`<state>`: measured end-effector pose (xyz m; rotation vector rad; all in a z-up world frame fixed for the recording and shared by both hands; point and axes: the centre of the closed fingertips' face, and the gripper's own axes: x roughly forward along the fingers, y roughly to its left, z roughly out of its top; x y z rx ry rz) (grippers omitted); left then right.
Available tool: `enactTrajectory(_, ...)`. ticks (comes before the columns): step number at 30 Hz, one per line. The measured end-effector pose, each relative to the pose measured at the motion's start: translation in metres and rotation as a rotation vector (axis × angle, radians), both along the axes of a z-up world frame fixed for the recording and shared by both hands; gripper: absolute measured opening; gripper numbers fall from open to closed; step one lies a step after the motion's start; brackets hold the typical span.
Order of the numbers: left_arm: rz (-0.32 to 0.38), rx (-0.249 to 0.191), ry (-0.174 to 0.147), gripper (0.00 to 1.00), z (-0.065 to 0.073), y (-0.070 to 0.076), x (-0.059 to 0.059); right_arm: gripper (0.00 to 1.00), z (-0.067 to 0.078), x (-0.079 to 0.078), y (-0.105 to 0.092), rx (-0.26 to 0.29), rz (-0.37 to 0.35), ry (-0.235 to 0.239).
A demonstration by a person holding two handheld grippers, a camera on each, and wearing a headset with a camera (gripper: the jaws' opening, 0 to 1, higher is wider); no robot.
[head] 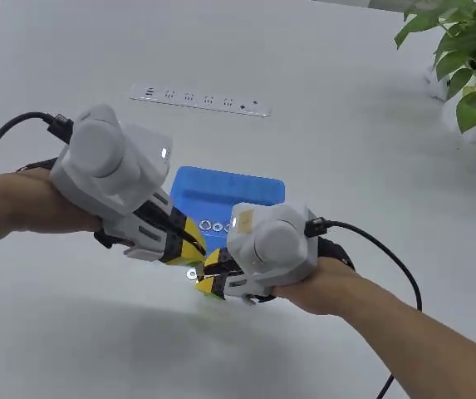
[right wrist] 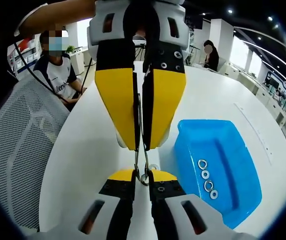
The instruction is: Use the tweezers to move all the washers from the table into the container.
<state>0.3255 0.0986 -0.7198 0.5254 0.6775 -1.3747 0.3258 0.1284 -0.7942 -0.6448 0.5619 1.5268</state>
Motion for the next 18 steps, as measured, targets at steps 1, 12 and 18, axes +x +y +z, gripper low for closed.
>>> enactTrajectory(1, 0.001, 0.000, 0.001, 0.07, -0.0007, 0.0001, 0.0000, 0.12, -0.0009, -0.0001, 0.0000, 0.000, -0.001, 0.001)
enactTrajectory(12, 0.007, -0.006, 0.008, 0.07, -0.0033, -0.0006, 0.0011, 0.12, -0.0039, -0.0003, 0.0006, 0.003, -0.004, 0.009)
enactTrajectory(18, 0.009, -0.013, 0.008, 0.06, -0.0032, -0.0038, 0.0031, 0.10, -0.0058, 0.0018, -0.0006, 0.000, -0.019, 0.021)
